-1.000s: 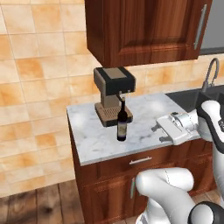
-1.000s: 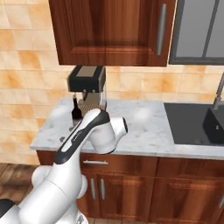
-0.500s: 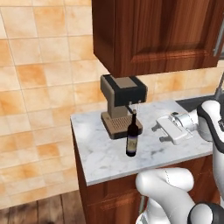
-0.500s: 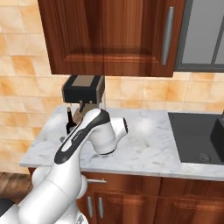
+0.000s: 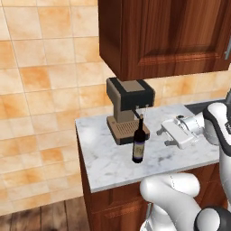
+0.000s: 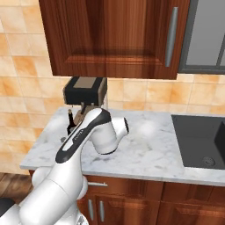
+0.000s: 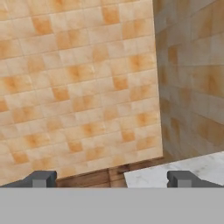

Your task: Place the drinks on the dining counter in a tight cluster.

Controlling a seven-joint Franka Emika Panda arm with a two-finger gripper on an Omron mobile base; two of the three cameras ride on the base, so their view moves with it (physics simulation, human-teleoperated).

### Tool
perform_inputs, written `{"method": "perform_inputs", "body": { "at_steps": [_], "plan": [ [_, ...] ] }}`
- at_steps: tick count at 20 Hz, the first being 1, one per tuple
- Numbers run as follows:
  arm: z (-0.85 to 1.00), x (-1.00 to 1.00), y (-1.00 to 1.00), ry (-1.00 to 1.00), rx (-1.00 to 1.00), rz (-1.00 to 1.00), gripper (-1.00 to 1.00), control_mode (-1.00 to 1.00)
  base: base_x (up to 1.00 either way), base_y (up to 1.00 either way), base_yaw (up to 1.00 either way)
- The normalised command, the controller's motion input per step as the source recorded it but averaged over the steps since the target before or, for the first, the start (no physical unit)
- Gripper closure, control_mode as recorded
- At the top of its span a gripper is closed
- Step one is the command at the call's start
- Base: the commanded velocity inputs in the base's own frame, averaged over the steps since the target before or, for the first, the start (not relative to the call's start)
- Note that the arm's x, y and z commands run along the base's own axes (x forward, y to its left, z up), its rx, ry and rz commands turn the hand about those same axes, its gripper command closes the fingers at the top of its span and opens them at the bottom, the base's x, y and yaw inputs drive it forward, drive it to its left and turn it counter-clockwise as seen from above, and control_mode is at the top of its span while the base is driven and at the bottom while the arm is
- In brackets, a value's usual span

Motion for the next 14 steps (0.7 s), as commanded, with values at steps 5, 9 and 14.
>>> {"method": "perform_inputs", "body": {
  "at_steps": [5, 9, 14],
  "plan": [
    [0.0, 0.0, 0.0, 0.0, 0.0, 0.0, -1.0, 1.0, 0.0, 0.0, 0.0],
    [0.0, 0.0, 0.0, 0.0, 0.0, 0.0, -1.0, 1.0, 0.0, -0.01, 0.02],
    [0.0, 0.0, -0.18, 0.0, 0.0, 0.17, -1.0, -1.0, 0.0, 0.0, 0.0]
  ]
}}
